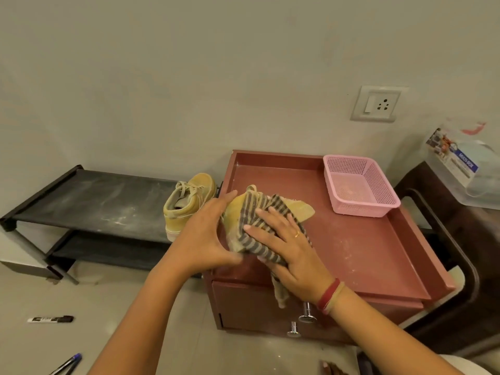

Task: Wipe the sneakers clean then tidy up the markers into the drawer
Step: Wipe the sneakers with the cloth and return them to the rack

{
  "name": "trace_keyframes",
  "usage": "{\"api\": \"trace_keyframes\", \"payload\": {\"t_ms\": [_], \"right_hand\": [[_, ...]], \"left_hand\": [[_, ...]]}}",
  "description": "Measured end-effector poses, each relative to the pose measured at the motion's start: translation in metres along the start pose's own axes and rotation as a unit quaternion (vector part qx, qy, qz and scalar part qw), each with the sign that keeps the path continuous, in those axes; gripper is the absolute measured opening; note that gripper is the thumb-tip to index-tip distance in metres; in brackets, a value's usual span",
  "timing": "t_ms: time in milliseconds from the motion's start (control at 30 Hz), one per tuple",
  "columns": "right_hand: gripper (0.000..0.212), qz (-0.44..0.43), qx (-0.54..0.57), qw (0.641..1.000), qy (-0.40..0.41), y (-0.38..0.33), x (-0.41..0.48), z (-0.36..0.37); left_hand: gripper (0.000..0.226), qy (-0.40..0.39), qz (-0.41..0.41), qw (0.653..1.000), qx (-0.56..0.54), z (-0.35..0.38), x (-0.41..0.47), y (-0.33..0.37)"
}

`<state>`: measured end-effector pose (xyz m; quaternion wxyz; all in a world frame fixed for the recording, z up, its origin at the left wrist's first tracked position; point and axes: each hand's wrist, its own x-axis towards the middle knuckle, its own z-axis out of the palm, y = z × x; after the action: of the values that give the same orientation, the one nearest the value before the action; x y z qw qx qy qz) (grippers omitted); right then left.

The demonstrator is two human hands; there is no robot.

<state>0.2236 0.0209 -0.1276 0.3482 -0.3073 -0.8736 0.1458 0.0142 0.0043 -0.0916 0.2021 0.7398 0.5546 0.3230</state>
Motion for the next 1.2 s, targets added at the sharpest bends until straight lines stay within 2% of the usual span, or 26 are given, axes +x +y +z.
{"api": "trace_keyframes", "payload": {"t_ms": [33, 167, 267, 367, 433, 600, 700, 767, 833, 900, 1033, 1133, 1200], "right_hand": [[0.047, 0.02, -0.028, 0.999, -0.016, 0.011, -0.002, 0.002], [0.047, 0.171, -0.04, 0.984, 0.013, 0.063, -0.004, -0.009], [0.054, 0.279, 0.034, 0.959, 0.035, 0.099, -0.002, -0.017], [0.036, 0.377, 0.092, 0.921, 0.036, 0.117, -0.006, -0.027], [0.027, 0.393, 0.124, 0.91, 0.045, 0.117, -0.007, -0.033], [0.025, 0.34, 0.193, 0.893, 0.222, 0.062, 0.021, -0.063], [0.019, 0.299, 0.239, 0.893, 0.235, 0.031, 0.017, -0.074], [0.016, 0.297, 0.207, 0.911, 0.197, 0.016, 0.002, -0.064], [0.025, 0.265, 0.083, 0.955, 0.109, 0.009, -0.013, -0.047], [0.041, 0.203, -0.053, 0.977, 0.037, 0.005, -0.021, -0.032], [0.051, 0.138, -0.129, 0.982, 0.024, -0.006, -0.014, -0.024], [0.049, 0.071, -0.189, 0.979, -0.035, -0.006, -0.009, -0.011], [0.047, 0.061, -0.171, 0.98, -0.081, -0.006, -0.004, -0.001]], "left_hand": [[0.106, 0.001, -0.002, 1.0, -0.002, -0.002, -0.001, -0.001], [0.105, 0.01, -0.016, 1.0, -0.022, -0.005, -0.004, -0.004], [0.104, 0.007, -0.004, 1.0, -0.018, -0.004, -0.003, -0.001], [0.105, -0.014, 0.004, 1.0, -0.004, -0.004, -0.004, -0.002], [0.108, -0.028, -0.002, 1.0, 0.004, -0.004, -0.006, -0.006], [0.101, -0.04, -0.013, 0.999, 0.027, -0.004, -0.01, -0.009], [0.096, -0.042, -0.002, 0.997, 0.058, 0.002, -0.013, -0.007], [0.092, -0.036, -0.002, 0.996, 0.081, 0.006, -0.017, -0.002], [0.089, -0.025, -0.001, 0.993, 0.114, 0.01, -0.023, 0.004], [0.089, -0.003, 0.007, 0.991, 0.134, 0.014, -0.029, 0.009], [0.092, 0.045, 0.012, 0.99, 0.13, 0.008, -0.037, 0.018], [0.09, 0.074, 0.026, 0.988, 0.132, -0.012, -0.045, 0.017], [0.091, 0.102, 0.013, 0.987, 0.128, -0.026, -0.05, 0.013]]}}
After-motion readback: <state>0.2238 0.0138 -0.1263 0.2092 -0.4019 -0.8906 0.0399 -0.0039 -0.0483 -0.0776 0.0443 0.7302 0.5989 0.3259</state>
